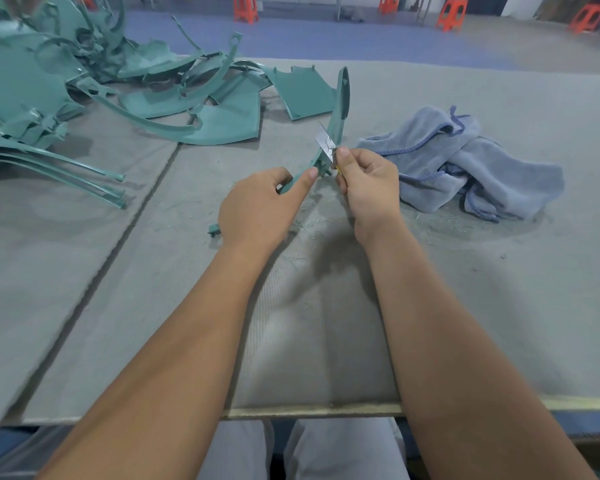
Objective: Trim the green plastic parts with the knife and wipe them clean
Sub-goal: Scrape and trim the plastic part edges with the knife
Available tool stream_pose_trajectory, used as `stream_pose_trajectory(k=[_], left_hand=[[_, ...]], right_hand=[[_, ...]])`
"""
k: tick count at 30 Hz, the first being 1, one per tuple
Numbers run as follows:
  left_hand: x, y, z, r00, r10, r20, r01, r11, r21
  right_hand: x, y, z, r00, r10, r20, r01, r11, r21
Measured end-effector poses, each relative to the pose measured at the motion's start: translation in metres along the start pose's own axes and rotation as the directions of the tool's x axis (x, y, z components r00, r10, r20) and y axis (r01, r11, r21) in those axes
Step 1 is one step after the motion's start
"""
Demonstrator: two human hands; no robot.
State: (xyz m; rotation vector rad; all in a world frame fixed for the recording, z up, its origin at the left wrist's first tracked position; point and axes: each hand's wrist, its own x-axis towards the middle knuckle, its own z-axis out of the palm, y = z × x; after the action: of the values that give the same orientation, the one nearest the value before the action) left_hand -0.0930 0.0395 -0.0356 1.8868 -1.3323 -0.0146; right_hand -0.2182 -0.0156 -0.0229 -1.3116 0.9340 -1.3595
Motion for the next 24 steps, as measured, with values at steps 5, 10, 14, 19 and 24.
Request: stream_pose_trajectory(k=[5, 10, 14, 19, 24], left_hand=[[-0.001, -0.002, 0.000, 1.000, 0.015, 0.008, -0.015, 0.999, 0.028], [-0.004, -0.005, -0.001, 0.998, 0.060, 0.023, -0.062, 0.995, 0.076], [-0.007, -0.008, -0.002, 0.985, 0.141, 0.099, -0.151, 0.982, 0.109], [-0.003, -0.016, -0.010, 0.980, 0.184, 0.078, -0.194, 0.971, 0.141], [-0.001, -0.017, -0.016, 0.972, 0.226, 0.071, -0.235, 0.953, 0.193]], right_hand=[[0.004, -0.001, -0.003, 0.997, -0.071, 0.003, 0.071, 0.996, -0.056], [0.007, -0.004, -0.006, 0.999, -0.030, -0.029, 0.029, 0.998, -0.047], [0.015, -0.013, -0.026, 0.995, -0.006, -0.104, 0.008, 1.000, 0.015], [0.012, -0.014, -0.027, 0.998, 0.057, -0.003, -0.057, 0.998, 0.031], [0.007, -0.016, -0.021, 0.987, 0.101, 0.127, -0.107, 0.993, 0.044]])
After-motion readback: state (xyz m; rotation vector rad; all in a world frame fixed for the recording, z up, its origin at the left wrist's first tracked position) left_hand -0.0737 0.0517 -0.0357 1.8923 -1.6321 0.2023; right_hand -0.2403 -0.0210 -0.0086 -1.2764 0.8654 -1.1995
